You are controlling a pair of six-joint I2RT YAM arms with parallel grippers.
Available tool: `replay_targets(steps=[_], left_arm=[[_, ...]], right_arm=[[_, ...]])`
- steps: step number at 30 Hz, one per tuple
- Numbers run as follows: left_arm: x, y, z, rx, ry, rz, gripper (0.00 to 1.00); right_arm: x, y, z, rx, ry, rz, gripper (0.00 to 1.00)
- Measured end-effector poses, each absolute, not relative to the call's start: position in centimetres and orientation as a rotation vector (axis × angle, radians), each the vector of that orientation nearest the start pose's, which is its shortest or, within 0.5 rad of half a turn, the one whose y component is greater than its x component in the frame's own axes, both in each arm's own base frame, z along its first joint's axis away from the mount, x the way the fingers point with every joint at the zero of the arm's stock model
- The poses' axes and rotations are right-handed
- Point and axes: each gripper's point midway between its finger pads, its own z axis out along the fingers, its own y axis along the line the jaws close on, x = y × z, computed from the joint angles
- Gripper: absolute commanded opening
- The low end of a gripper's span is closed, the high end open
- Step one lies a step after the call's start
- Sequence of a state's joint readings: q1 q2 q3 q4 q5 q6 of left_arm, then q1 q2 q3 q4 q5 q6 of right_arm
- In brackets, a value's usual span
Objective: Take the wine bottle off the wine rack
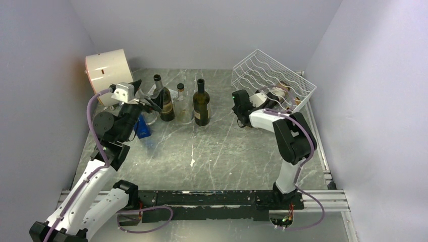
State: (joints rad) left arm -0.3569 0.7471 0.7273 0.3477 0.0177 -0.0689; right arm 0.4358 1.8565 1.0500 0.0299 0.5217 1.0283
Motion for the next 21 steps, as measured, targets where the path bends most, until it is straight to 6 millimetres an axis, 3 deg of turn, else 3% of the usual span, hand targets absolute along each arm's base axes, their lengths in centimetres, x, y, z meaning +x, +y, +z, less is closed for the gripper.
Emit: replay_targets(steps=[11, 15, 21], left_arm=[[30.0, -12.4, 38.8, 0.214, 1.235, -0.406, 1.0], [30.6, -12.9, 38.0, 0.213, 1.264, -0.431, 0.95], [30.9, -14.1, 37.0, 0.245, 1.295, -0.481, 0.96]], right_arm=[[40.4, 16.0, 5.3, 0.803, 2.127, 0.283, 0.0], [38.3, 17.5, 6.2, 0.704, 2.173, 0.361, 0.0], [35.2, 19.2, 8.3, 0.557, 2.228, 0.501, 0.0]])
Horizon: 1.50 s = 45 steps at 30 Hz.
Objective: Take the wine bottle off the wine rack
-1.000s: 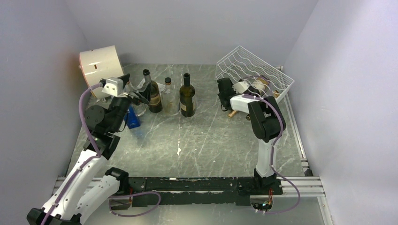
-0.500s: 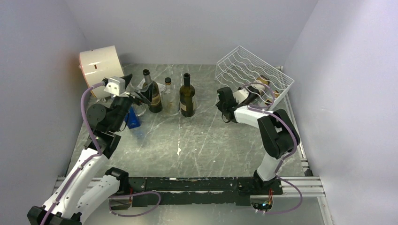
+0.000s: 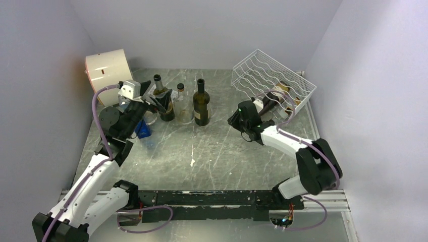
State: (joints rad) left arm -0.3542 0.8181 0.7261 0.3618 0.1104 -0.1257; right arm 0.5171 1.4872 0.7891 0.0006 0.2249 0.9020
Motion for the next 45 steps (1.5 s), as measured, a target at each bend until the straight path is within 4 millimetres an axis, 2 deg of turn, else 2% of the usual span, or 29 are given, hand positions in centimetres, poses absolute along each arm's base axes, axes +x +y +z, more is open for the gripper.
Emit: replay_targets(steps=[6, 13, 17, 22, 27, 30, 33, 39, 45], left_arm=[[31.1, -14.6, 36.6, 0.253, 1.307, -0.51, 0.96], [30.9, -15.8, 36.3, 0.304, 1.306, -0.558, 0.94], [30.2, -17.9, 36.2, 0.389, 1.284, -0.624, 0.93], [27.7, -22.4, 35.5, 0.588, 1.224, -0.721, 0.94], [24.8, -27.4, 33.0, 0.803, 1.189, -0.766, 0.97], [23.0, -30.2, 30.5, 0.939, 1.194, -0.777, 0.92], [21.1, -32.4, 28.0, 1.055, 1.211, -0.79, 0.92], [18.8, -34.8, 25.2, 1.166, 1.242, -0.793, 0.95], [17.4, -35.8, 23.5, 1.216, 1.291, -0.791, 0.96]], right_arm=[[32.4, 19.1, 9.7, 0.492, 2.266, 0.568, 0.0], [30.2, 19.2, 9.6, 0.457, 2.331, 0.609, 0.0], [28.7, 18.9, 9.1, 0.404, 2.412, 0.577, 0.0], [26.6, 18.9, 9.2, 0.283, 2.528, 0.567, 0.0], [23.8, 18.3, 11.0, 0.199, 2.565, 0.604, 0.0], [22.3, 17.8, 13.0, 0.16, 2.53, 0.649, 0.0], [21.2, 17.6, 14.3, 0.115, 2.506, 0.683, 0.0], [19.5, 17.7, 14.1, 0.028, 2.524, 0.732, 0.0], [18.3, 18.2, 13.9, -0.078, 2.541, 0.789, 0.0]])
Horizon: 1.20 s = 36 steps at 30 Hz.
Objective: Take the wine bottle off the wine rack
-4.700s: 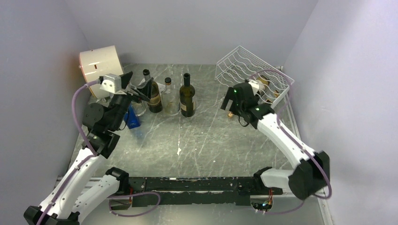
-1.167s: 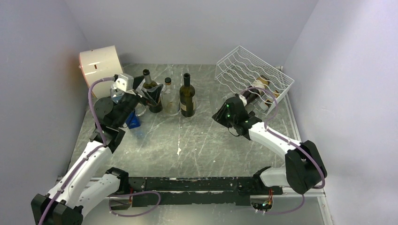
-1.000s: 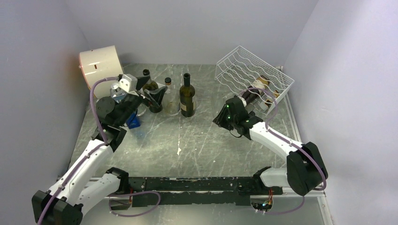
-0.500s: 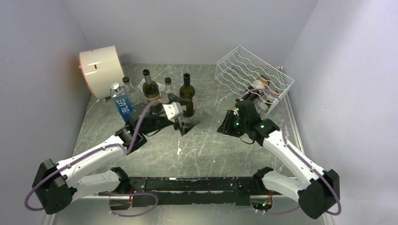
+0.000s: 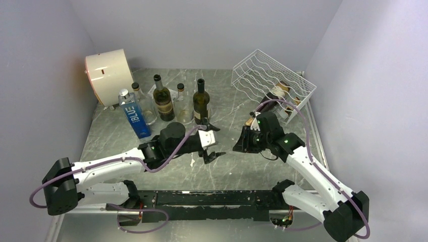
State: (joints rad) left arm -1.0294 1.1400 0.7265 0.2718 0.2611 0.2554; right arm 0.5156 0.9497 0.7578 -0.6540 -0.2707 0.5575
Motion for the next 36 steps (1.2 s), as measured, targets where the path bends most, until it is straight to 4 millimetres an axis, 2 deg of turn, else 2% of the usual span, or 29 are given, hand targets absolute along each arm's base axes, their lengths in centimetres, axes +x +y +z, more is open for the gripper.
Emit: replay_targets(steps=[5, 8, 12, 19, 21, 22, 25, 26, 27, 29, 30, 31, 34, 36], left_arm=[[14.8, -37.3, 21.7, 1.306, 1.316, -0.771, 0.96], [14.3, -38.4, 20.1, 1.366, 1.337, -0.72, 0.96], [15.1, -38.9, 18.3, 1.413, 1.353, -0.63, 1.0], [17.3, -39.2, 14.7, 1.497, 1.374, -0.451, 0.99], [17.7, -39.1, 13.6, 1.524, 1.38, -0.41, 0.95], [17.9, -39.1, 13.1, 1.537, 1.38, -0.391, 0.89], [18.4, -39.2, 11.9, 1.566, 1.387, -0.345, 0.64], [18.6, -39.2, 11.7, 1.568, 1.391, -0.33, 0.59], [18.8, -39.3, 11.6, 1.571, 1.394, -0.323, 0.54], [18.9, -39.4, 11.6, 1.576, 1.389, -0.297, 0.44], [19.0, -39.3, 11.6, 1.568, 1.393, -0.293, 0.39], [19.0, -39.3, 11.8, 1.558, 1.396, -0.291, 0.33], [19.2, -39.1, 13.2, 1.493, 1.403, -0.305, 0.21], [19.4, -38.8, 14.6, 1.422, 1.405, -0.319, 0.18]], right_arm=[[17.1, 18.7, 14.3, -0.157, 2.547, 0.855, 0.0], [16.3, 19.2, 14.5, -0.2, 2.551, 0.916, 0.0], [15.5, 19.4, 14.5, -0.247, 2.558, 0.959, 0.0], [14.6, 19.5, 14.8, -0.309, 2.554, 0.996, 0.0], [14.3, 19.5, 14.8, -0.324, 2.556, 1.002, 0.0], [14.2, 19.5, 14.9, -0.33, 2.555, 1.005, 0.0], [13.9, 19.5, 15.1, -0.34, 2.552, 1.02, 0.0], [13.9, 19.5, 15.1, -0.342, 2.549, 1.022, 0.01], [14.0, 19.4, 15.2, -0.343, 2.541, 1.017, 0.11], [14.2, 19.4, 15.3, -0.336, 2.532, 1.009, 0.46], [14.2, 19.3, 15.3, -0.338, 2.531, 1.006, 0.59], [14.2, 19.3, 15.4, -0.34, 2.526, 1.007, 0.68], [14.8, 19.0, 16.1, -0.322, 2.49, 0.975, 0.86], [15.3, 19.0, 17.1, -0.301, 2.454, 0.959, 0.98]])
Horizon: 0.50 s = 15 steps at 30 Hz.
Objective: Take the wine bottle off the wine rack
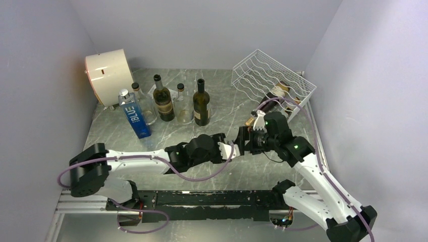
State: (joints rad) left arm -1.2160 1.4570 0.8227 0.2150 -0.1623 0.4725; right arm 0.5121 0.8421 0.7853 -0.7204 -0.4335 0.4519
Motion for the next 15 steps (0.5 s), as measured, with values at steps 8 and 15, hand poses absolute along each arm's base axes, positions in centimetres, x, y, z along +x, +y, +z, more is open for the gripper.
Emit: replay_targets(steps=[8, 15], left_arm=[[20.6, -33.8, 17.5, 1.073, 1.482, -0.324, 0.09], [23.5, -27.1, 19.4, 0.648, 1.552, -0.226, 0.07]], right_arm=[[19.1, 18.8, 25.1, -0.162, 2.195, 0.91, 1.0], [20.7, 16.4, 30.7, -0.031, 1.969, 0.826, 1.0]])
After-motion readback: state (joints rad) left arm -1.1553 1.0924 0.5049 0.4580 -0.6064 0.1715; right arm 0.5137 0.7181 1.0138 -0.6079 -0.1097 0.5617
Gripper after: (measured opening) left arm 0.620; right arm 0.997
